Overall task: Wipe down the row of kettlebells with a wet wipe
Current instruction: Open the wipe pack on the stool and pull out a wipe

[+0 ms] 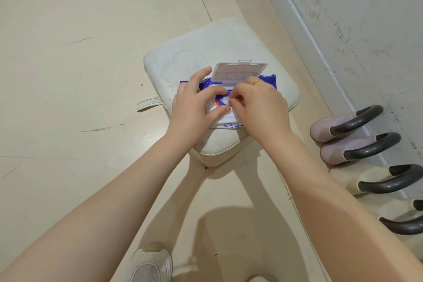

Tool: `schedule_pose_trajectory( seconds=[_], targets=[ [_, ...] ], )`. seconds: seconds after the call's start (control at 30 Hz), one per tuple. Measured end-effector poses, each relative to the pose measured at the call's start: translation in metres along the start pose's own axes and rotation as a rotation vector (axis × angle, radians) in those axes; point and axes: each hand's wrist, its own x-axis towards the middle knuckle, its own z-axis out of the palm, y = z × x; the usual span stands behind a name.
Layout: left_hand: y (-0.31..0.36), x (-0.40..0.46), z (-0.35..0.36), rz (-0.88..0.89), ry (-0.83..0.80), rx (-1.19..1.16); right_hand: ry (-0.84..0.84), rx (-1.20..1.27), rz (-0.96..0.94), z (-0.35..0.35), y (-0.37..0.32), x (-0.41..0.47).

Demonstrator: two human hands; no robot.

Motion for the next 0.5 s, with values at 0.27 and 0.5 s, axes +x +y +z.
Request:
schedule_pose_trajectory(
  seconds=[0.27, 0.5],
  targets=[
    [0.007, -0.002, -0.005, 0.000, -0.014, 0.022, -0.193, 0.854, 0.366, -0.022, 0.008, 0.003],
    [0.009, -0.002, -0.007, -0.005, -0.037, 0.059, -0.097, 1.541, 0.395, -0.027, 0.038, -0.014]
  ],
)
